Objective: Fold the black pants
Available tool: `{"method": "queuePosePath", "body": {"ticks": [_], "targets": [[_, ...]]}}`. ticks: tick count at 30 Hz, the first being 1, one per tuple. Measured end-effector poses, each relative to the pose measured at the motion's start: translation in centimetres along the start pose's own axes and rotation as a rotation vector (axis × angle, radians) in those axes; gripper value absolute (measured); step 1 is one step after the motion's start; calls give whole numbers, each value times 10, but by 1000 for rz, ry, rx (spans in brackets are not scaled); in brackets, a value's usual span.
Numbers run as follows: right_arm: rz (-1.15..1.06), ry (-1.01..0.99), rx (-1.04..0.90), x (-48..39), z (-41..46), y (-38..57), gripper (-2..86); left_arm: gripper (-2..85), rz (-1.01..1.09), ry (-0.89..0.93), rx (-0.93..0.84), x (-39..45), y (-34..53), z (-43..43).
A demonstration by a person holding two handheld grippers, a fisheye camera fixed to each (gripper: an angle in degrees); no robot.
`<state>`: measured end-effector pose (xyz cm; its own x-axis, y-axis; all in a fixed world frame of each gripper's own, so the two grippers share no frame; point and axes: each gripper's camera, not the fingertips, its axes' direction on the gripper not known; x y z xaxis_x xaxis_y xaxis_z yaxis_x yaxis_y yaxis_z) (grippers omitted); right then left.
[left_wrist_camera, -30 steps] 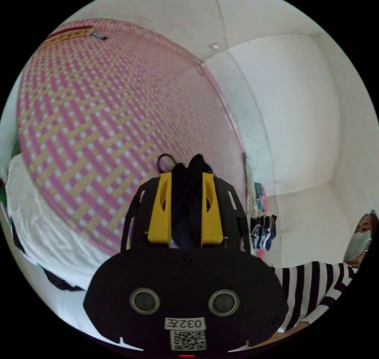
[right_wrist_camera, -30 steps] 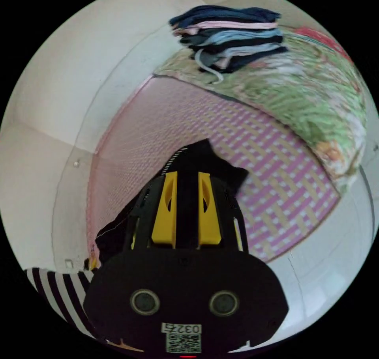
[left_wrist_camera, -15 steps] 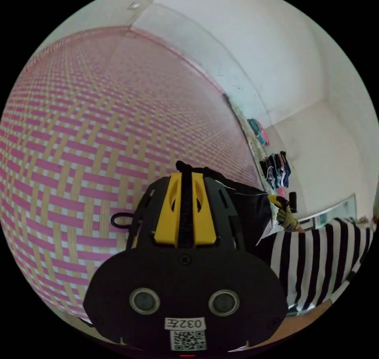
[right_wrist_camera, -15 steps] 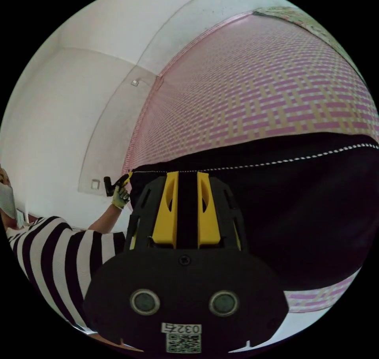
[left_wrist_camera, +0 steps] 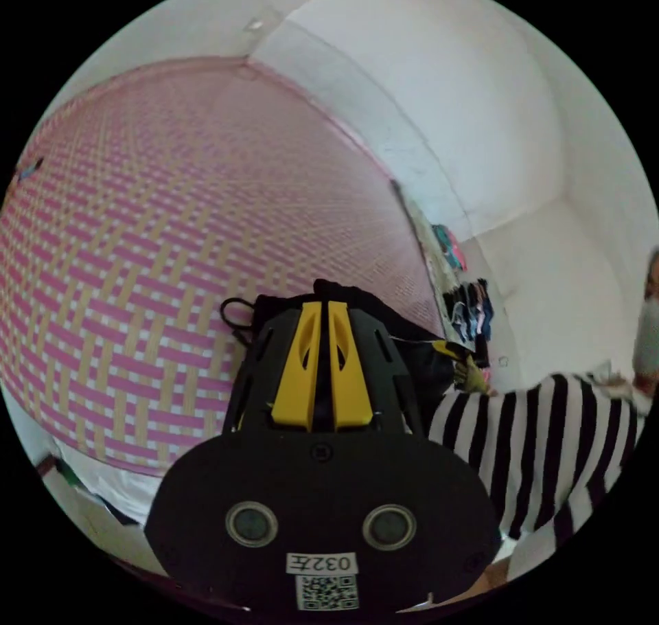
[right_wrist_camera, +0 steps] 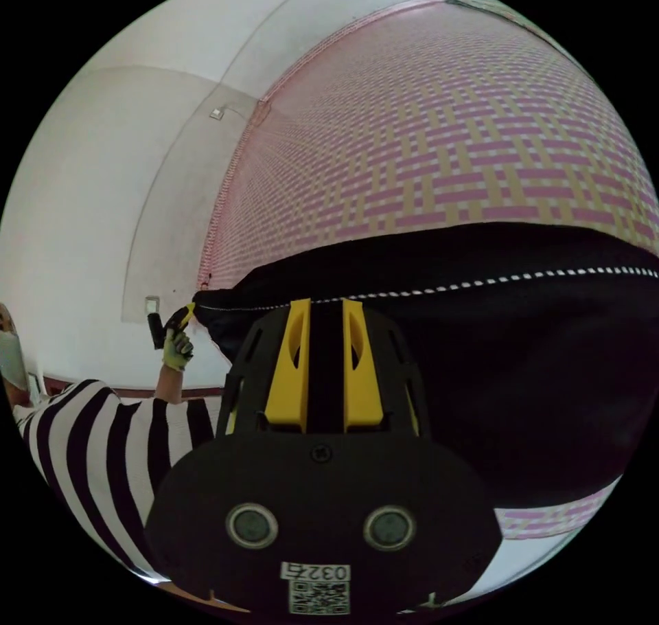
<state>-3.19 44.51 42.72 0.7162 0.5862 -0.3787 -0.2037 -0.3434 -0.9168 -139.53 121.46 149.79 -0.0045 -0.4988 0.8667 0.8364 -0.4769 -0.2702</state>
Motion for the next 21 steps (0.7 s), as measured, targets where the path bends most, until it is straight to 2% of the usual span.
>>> {"method": "queuePosePath", "body": {"ticks": [3,6,9,11,13,15,16,18,21], "targets": [[-27,33,-46,-10,4,-19,80,-13,-148,-81,-83,-17,-24,32],[-46,82,-62,-16,-4,-35,83,-1,-198,-117,-157,-16,-41,52],[-72,152,-42,-18,-27,-47,85,34,-261,-104,-137,-7,-46,34],[-89,196,-47,-17,-41,-54,87,50,-270,-221,-45,14,-43,6],[-153,242,-99,-21,-50,-67,89,50,-101,-355,131,73,-36,-29],[-240,295,-153,-33,-46,-81,91,46,113,-264,157,124,-40,-27],[-303,329,-195,-41,-39,-92,94,51,244,-160,61,155,-49,-8],[-399,386,-256,-53,-24,-111,99,69,408,-92,-112,205,-62,35],[-528,459,-357,-68,-1,-142,100,90,659,-180,-365,282,-69,113]]}}
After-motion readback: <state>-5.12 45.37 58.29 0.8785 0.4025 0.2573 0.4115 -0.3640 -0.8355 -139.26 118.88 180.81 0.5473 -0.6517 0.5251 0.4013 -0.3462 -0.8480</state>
